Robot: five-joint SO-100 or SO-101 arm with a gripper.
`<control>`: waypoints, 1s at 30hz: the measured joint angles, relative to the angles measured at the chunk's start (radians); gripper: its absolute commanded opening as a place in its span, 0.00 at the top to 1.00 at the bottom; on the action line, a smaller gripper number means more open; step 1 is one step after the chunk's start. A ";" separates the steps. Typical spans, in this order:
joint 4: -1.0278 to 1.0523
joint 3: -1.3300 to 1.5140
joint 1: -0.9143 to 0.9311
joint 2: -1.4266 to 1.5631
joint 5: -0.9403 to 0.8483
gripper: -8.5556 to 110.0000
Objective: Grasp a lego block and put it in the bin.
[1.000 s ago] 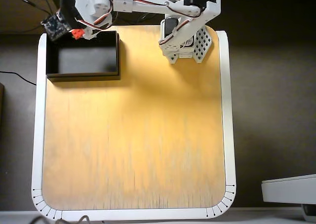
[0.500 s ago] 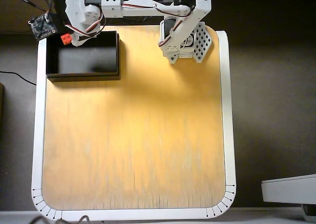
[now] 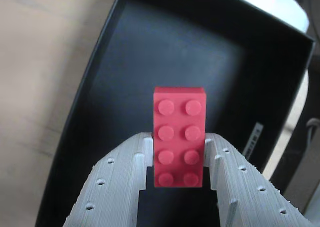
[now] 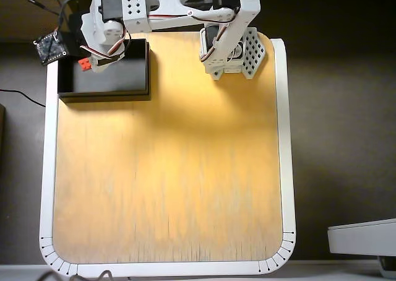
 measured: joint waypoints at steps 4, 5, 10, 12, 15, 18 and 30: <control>0.000 0.000 0.000 0.000 0.034 0.90; 0.000 0.000 0.000 0.000 0.043 0.88; 0.000 0.000 0.000 0.000 0.094 0.84; 0.000 0.000 0.000 0.000 0.115 0.82; 0.000 0.000 0.008 0.000 0.152 0.79; 0.000 0.000 0.017 0.000 0.186 0.77; 0.000 0.000 0.012 0.064 0.189 0.76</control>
